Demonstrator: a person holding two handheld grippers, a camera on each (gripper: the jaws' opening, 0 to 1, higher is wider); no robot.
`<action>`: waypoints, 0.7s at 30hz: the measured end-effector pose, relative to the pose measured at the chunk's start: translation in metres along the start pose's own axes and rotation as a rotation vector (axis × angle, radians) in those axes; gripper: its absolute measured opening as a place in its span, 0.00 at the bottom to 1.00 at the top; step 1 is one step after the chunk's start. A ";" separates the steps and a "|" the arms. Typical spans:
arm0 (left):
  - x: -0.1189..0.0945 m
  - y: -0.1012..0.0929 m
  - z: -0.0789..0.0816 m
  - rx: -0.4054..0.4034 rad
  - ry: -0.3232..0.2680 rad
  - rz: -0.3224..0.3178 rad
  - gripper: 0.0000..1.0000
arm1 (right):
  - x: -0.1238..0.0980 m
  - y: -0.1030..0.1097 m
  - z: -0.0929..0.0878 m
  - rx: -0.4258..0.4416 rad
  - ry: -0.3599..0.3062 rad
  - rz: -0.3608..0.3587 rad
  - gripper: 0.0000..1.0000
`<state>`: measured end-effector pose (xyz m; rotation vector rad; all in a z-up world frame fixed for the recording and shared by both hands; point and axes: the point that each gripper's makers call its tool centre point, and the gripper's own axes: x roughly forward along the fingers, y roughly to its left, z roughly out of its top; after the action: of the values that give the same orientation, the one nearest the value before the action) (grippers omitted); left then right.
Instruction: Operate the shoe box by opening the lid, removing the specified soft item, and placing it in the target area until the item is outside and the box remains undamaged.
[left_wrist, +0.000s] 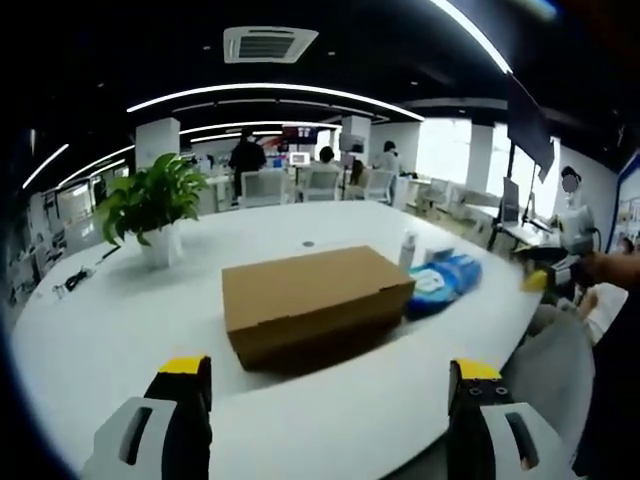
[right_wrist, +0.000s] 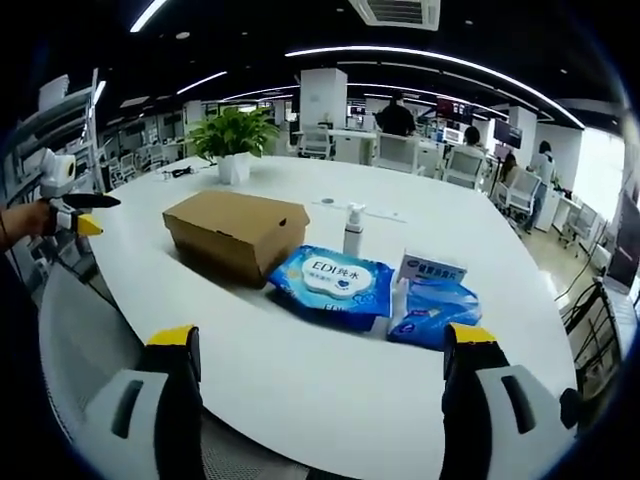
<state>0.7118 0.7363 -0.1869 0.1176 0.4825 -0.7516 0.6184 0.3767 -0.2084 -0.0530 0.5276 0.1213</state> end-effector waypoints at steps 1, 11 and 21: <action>0.000 0.000 0.000 0.002 -0.001 -0.001 1.00 | 0.000 0.000 0.001 0.002 -0.004 -0.002 0.96; 0.003 0.003 -0.005 -0.001 0.003 -0.016 1.00 | 0.002 0.000 0.004 0.009 -0.013 -0.009 0.96; 0.004 0.009 0.001 0.014 -0.005 -0.002 1.00 | 0.002 -0.001 0.001 0.010 -0.012 -0.008 0.96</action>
<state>0.7213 0.7403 -0.1891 0.1279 0.4733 -0.7574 0.6208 0.3757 -0.2090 -0.0445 0.5155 0.1116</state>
